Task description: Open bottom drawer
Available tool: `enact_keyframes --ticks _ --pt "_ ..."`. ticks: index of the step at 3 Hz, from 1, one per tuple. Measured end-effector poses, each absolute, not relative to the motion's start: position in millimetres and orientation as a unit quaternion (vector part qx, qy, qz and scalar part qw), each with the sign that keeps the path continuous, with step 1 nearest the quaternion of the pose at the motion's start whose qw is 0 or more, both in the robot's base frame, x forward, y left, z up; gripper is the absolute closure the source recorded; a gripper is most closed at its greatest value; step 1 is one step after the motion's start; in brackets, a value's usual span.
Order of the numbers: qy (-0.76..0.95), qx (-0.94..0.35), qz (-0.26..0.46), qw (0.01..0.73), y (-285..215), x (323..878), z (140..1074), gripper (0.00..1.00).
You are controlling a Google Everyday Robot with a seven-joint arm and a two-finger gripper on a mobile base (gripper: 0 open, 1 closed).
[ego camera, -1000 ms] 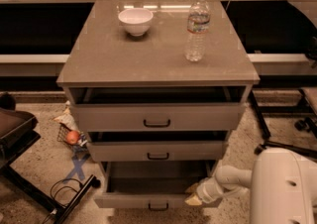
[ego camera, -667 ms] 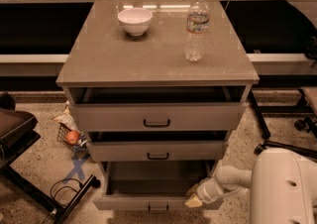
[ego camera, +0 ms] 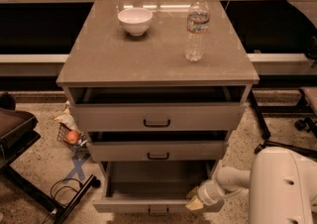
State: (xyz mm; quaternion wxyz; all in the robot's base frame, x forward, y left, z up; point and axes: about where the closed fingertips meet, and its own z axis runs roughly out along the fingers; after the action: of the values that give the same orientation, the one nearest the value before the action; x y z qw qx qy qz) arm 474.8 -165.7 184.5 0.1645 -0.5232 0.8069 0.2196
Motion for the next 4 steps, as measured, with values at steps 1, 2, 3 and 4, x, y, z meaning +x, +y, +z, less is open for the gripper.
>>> enact_keyframes --ticks 1,2,3,4 --pt "0.807 -0.523 0.220 0.164 -165.7 474.7 185.6 1.00" --pt "0.807 -0.523 0.220 0.164 -165.7 474.7 185.6 1.00" --pt "0.807 -0.523 0.220 0.164 -165.8 474.6 185.5 1.00" --pt "0.807 -0.523 0.220 0.164 -165.8 474.6 185.5 1.00"
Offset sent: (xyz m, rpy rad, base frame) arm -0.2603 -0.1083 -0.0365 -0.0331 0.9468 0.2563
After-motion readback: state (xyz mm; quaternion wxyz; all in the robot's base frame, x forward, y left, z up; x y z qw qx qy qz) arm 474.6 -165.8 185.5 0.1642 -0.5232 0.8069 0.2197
